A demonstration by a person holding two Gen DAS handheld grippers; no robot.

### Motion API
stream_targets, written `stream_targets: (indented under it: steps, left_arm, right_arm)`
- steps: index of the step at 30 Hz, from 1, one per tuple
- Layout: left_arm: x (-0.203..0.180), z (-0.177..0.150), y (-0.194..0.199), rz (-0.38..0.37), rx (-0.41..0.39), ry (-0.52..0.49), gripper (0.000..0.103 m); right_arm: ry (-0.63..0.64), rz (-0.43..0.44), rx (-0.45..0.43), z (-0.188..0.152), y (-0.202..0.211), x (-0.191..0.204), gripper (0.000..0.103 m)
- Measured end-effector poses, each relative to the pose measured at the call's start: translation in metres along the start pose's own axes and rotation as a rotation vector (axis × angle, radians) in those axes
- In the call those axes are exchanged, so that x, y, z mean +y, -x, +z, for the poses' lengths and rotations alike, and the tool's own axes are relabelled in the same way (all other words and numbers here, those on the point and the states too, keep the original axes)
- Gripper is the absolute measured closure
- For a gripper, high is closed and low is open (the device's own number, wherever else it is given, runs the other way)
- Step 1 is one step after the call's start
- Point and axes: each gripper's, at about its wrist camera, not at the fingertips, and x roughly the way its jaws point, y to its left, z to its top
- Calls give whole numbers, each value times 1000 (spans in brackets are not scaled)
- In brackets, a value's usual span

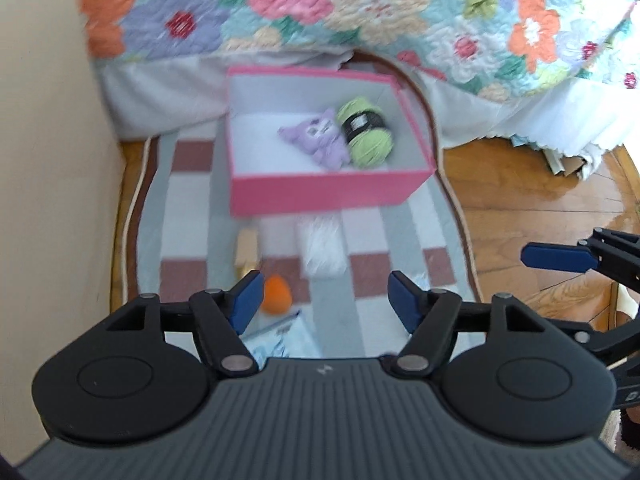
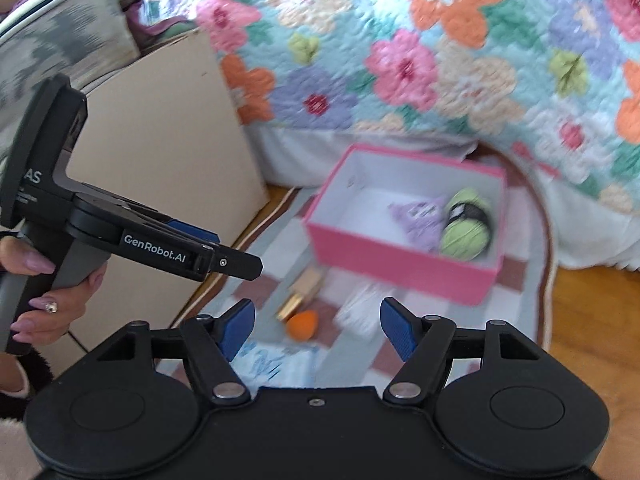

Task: Organize objects
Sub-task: 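Open the right tool to release the plush and withdraw, then grasp the blue-printed wet-wipe pack with the right tool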

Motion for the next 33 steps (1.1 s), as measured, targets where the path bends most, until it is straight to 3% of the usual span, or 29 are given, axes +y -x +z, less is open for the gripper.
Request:
stream_targets:
  steps: [3, 10, 18, 22, 30, 33]
  left_arm:
    - [11, -18, -1, 33, 22, 19, 34]
    - [40, -49, -33, 50, 89, 70, 30]
    - [61, -74, -79, 61, 95, 113, 28]
    - [72, -80, -99, 46, 100, 151, 28]
    - [87, -96, -133, 41, 131, 192, 28]
    - [90, -104, -144, 41, 161, 197, 29]
  right_arm:
    - [12, 36, 31, -11, -8, 5, 21]
    - [32, 66, 102, -37, -51, 10, 20]
    - [37, 97, 43, -68, -109, 3, 20]
    - [101, 61, 11, -85, -137, 3, 20]
    - [53, 102, 119, -101, -185, -14, 20]
    - [54, 109, 208, -103, -203, -17, 20]
